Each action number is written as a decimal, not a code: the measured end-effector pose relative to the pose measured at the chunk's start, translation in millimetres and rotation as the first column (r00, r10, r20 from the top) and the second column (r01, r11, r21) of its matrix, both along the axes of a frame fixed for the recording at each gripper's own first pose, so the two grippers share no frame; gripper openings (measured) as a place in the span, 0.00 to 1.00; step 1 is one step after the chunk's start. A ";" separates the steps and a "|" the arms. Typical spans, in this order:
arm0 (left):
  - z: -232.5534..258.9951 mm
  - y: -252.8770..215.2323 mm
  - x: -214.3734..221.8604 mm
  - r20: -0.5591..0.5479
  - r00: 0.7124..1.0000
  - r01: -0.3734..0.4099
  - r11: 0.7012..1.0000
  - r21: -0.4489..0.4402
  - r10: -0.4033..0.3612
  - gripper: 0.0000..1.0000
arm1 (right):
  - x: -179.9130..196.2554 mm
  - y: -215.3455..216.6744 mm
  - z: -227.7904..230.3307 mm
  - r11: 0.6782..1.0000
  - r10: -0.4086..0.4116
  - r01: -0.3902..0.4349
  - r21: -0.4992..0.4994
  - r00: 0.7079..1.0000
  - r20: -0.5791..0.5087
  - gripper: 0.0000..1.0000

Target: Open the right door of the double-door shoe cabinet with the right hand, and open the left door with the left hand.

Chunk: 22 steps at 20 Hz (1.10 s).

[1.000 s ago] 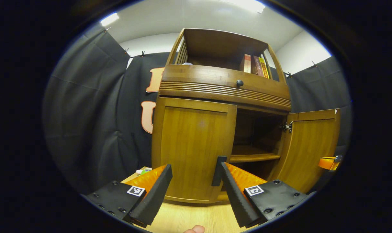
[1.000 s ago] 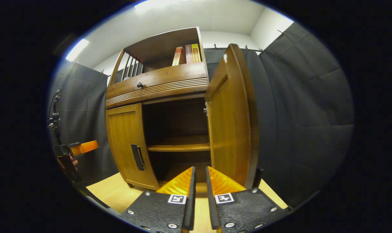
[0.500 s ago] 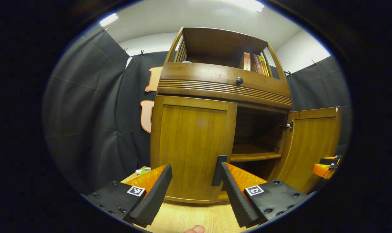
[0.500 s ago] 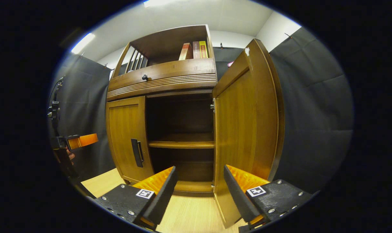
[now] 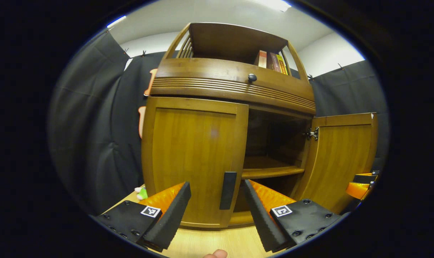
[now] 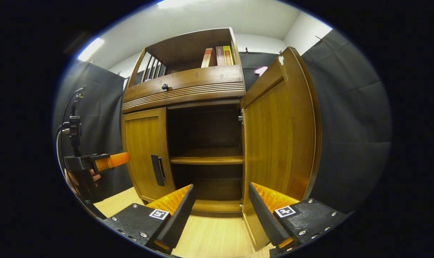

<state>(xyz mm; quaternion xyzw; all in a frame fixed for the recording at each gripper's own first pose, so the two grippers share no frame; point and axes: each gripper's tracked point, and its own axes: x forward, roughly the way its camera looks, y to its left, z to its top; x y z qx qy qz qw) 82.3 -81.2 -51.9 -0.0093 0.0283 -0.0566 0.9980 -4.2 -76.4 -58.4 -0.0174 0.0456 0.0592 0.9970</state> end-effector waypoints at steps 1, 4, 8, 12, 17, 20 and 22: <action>-4.3 -5.8 10.2 -0.005 1.000 0.010 1.000 0.002 -0.010 0.95 | -1.1 -0.1 0.6 1.000 -0.004 0.004 -0.008 1.000 0.001 0.92; -18.8 -13.8 44.7 -0.016 1.000 0.010 0.999 0.044 -0.010 0.95 | -7.3 4.7 6.2 1.000 0.004 -0.004 0.001 1.000 0.011 1.00; -36.1 -21.9 82.7 -0.010 1.000 0.026 0.996 0.082 -0.025 0.96 | -11.6 4.4 11.5 1.000 -0.003 0.003 0.004 1.000 0.019 1.00; -47.2 -28.0 104.7 -0.022 0.999 0.027 0.999 0.025 -0.026 0.96 | -15.5 1.1 15.7 1.000 -0.009 0.009 -0.001 1.000 0.024 1.00; -56.9 -21.8 122.3 -0.030 1.000 -0.005 1.000 0.008 0.005 0.95 | -16.4 -1.3 20.8 1.000 -0.020 0.020 0.014 0.999 0.037 1.00; -55.9 -19.9 122.8 -0.009 1.000 -0.014 1.000 0.019 0.014 0.95 | -12.9 -3.4 16.7 1.000 -0.026 0.026 0.013 0.999 0.025 1.00; -58.2 -15.4 120.7 -0.016 0.999 -0.028 0.999 0.031 0.028 0.95 | -10.5 -1.8 15.4 1.000 -0.023 0.023 0.013 1.000 0.019 0.92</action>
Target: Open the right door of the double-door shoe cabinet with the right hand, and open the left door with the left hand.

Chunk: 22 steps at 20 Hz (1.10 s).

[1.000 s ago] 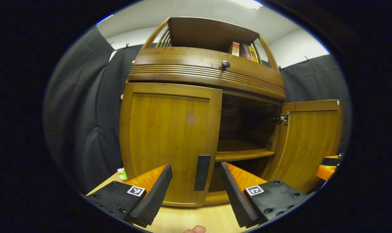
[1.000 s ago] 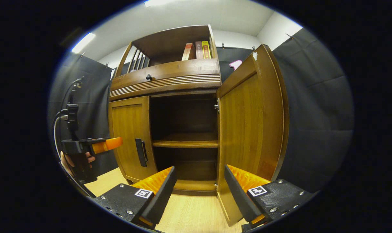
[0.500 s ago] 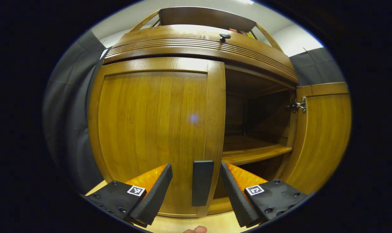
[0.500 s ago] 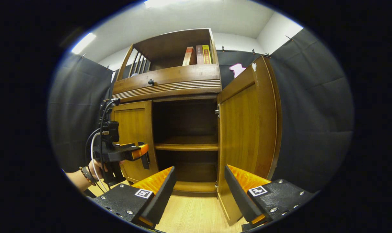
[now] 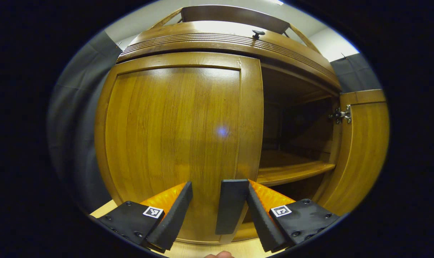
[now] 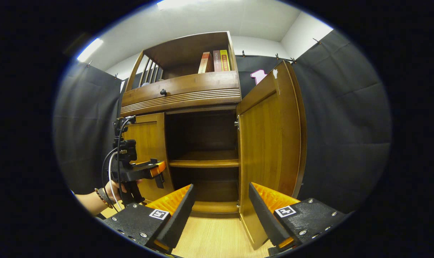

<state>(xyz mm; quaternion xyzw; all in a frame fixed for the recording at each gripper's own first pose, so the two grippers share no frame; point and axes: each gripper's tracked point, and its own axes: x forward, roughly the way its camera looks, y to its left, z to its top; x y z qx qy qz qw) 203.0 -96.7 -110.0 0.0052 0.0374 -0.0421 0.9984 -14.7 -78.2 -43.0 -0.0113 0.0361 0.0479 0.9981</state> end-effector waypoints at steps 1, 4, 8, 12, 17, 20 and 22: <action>-0.6 0.1 1.8 0.000 1.000 -0.003 1.000 -0.012 0.003 0.95 | 0.4 1.7 0.5 1.000 0.003 -0.003 -0.001 1.000 0.004 0.92; -2.6 -2.2 2.8 -0.005 1.000 -0.006 0.999 -0.047 0.005 0.94 | 2.1 1.3 -2.9 1.000 -0.008 0.009 -0.012 1.000 0.014 0.92; -5.7 -1.7 2.3 -0.019 1.000 -0.002 1.000 -0.009 0.002 0.94 | 0.0 3.9 -9.4 1.000 -0.007 0.007 -0.009 1.000 -0.002 1.00; -5.0 -18.5 2.7 -0.020 0.999 0.044 0.998 -0.043 -0.045 0.67 | -2.5 1.5 -10.1 1.000 -0.013 0.013 -0.002 1.000 -0.003 0.92; -6.1 -19.4 0.8 -0.005 1.000 0.000 1.000 0.023 0.000 0.39 | -10.4 -5.6 -18.1 0.999 -0.033 0.033 0.001 0.999 -0.013 0.92; -7.6 -18.9 -1.5 -0.010 1.000 -0.006 1.000 0.027 0.006 0.38 | -13.1 -7.5 -23.1 0.999 -0.041 0.041 0.002 0.999 -0.023 0.92; -7.9 -17.9 -5.6 -0.010 1.000 -0.011 0.999 0.045 0.011 0.38 | -14.5 -7.7 -23.6 0.999 -0.042 0.042 0.002 0.999 -0.024 0.92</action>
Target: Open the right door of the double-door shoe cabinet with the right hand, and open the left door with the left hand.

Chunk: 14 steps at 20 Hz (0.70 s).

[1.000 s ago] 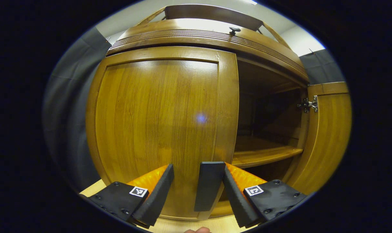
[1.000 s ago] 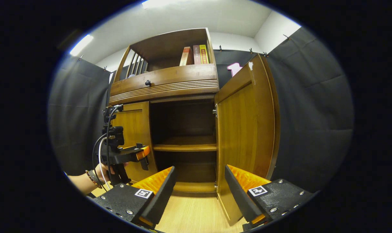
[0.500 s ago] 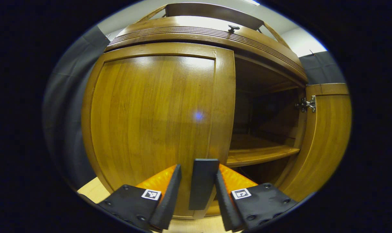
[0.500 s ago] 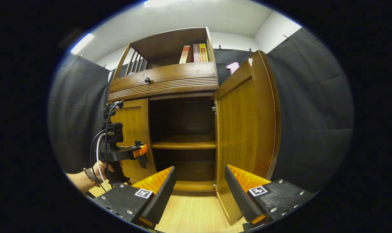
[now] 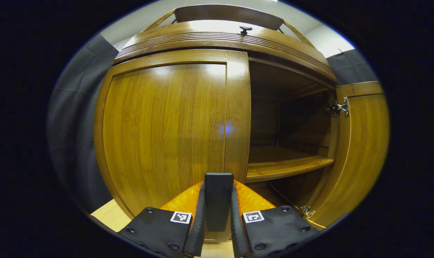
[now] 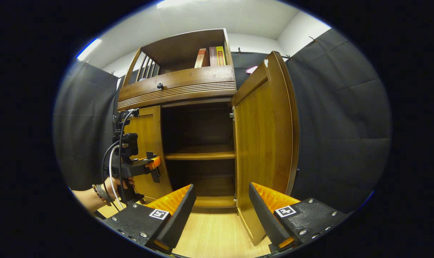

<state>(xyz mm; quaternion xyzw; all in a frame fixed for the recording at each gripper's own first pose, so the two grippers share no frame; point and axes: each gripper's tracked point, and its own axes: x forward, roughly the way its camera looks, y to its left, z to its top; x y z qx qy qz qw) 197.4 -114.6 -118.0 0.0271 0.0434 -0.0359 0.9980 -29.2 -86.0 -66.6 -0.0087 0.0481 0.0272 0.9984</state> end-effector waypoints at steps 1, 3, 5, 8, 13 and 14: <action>-1.1 1.2 -5.3 -0.001 1.000 -0.002 1.000 0.012 0.002 0.38 | 0.2 0.0 0.2 1.000 0.001 -0.001 0.001 1.000 0.000 0.92; -3.4 3.7 -18.3 -0.005 1.000 -0.001 1.000 0.021 0.001 0.38 | -1.1 1.0 -1.4 1.000 0.005 -0.005 0.003 1.000 -0.003 0.92; -3.4 5.9 -26.8 -0.018 1.000 0.002 1.000 0.010 -0.001 0.39 | -0.8 1.2 -2.6 1.000 0.005 -0.005 0.001 1.000 -0.006 0.92; -2.8 9.7 -40.4 -0.053 0.999 0.010 1.000 -0.010 -0.011 0.38 | -1.0 2.4 -4.3 1.000 0.010 -0.010 0.005 1.000 -0.012 0.92; -0.3 19.0 -69.5 -0.066 0.997 0.040 0.998 -0.039 -0.042 0.37 | -4.9 0.7 -4.9 1.000 0.007 -0.007 -0.009 1.000 -0.012 1.00; 1.5 22.1 -75.5 -0.068 0.997 0.042 0.998 -0.037 -0.044 0.37 | -6.3 -0.1 -4.7 1.000 0.007 -0.007 -0.015 1.000 -0.013 1.00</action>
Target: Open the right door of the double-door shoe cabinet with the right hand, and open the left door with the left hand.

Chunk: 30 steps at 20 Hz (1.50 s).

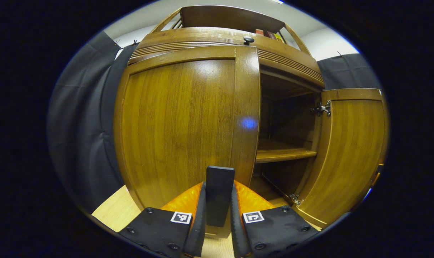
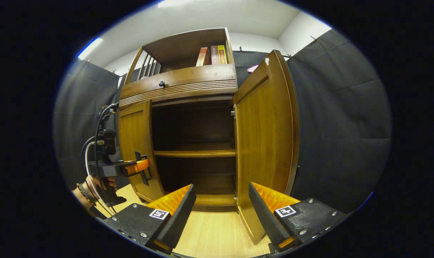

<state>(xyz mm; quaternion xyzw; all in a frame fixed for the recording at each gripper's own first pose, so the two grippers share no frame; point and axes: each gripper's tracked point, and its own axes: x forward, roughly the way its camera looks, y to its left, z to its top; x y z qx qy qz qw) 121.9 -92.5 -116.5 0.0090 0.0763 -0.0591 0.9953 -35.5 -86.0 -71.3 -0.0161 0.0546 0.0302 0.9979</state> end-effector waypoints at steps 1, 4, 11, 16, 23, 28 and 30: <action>0.3 1.7 -6.1 -0.001 1.000 0.002 1.000 -0.001 -0.002 0.38 | 0.3 -1.0 0.3 1.000 -0.002 0.002 -0.005 1.000 0.001 1.00; 2.2 9.8 -22.1 -0.008 1.000 0.007 1.000 -0.006 -0.007 0.37 | -0.8 -2.3 0.7 1.000 -0.005 0.005 -0.005 1.000 -0.001 1.00; 9.1 33.7 -58.6 -0.019 1.000 -0.006 1.000 -0.006 0.006 0.38 | 3.4 9.9 3.3 1.000 0.028 -0.028 0.008 1.000 0.000 1.00; 11.8 55.2 -81.1 -0.028 0.999 -0.038 0.999 -0.028 0.037 0.37 | 7.1 23.9 4.5 0.998 0.067 -0.067 0.008 0.998 0.002 1.00; 19.2 84.9 -106.2 -0.012 0.996 -0.086 0.996 0.038 0.086 0.34 | 13.3 40.1 -0.2 0.993 0.112 -0.112 0.025 0.994 -0.008 1.00; 21.3 105.9 -119.9 -0.017 0.993 -0.115 0.992 0.046 0.116 0.35 | 16.5 48.5 -2.2 0.990 0.138 -0.137 0.029 0.990 -0.010 0.92; 20.3 115.1 -123.8 -0.017 0.991 -0.135 0.989 0.056 0.136 0.34 | 17.7 50.6 -5.9 0.989 0.144 -0.144 0.037 0.989 -0.016 1.00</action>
